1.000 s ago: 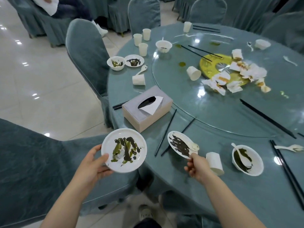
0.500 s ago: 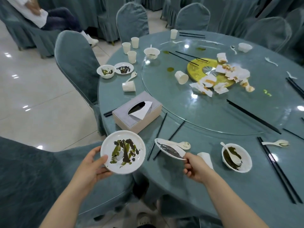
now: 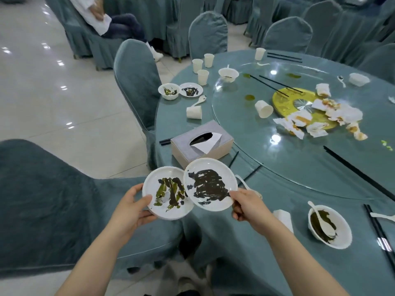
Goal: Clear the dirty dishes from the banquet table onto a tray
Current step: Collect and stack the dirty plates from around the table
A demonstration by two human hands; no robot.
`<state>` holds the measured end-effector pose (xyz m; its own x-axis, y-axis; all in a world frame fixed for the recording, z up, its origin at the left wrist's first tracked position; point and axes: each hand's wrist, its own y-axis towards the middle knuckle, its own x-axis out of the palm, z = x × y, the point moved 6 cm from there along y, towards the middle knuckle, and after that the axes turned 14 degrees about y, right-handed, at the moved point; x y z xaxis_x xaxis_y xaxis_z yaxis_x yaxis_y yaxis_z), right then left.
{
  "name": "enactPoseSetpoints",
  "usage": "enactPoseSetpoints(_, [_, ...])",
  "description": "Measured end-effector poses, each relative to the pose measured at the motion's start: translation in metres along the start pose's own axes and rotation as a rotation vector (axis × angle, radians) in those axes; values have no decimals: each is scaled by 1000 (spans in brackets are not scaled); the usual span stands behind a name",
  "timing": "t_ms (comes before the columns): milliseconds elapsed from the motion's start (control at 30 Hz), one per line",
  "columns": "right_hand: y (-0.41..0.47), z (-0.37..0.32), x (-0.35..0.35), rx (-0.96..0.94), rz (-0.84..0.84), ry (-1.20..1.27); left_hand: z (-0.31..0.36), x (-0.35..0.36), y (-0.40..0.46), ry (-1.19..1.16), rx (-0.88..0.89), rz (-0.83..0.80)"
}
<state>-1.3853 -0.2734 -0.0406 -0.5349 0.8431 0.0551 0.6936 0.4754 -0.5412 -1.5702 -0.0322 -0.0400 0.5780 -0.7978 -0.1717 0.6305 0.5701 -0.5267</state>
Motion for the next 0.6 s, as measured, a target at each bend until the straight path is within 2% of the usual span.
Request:
enactPoseSetpoints(200, [-5,-11,87,-97,-256,-301,-10,-44,-28,-56,45,46])
enactPoseSetpoints(533, [-57,-51,241,-340,-425,-643,-14,-158,-101,-180,173,206])
enactPoseSetpoints(600, [-74,-49,275,-335,-475,-602,-20,-189,-119,-199,196,235])
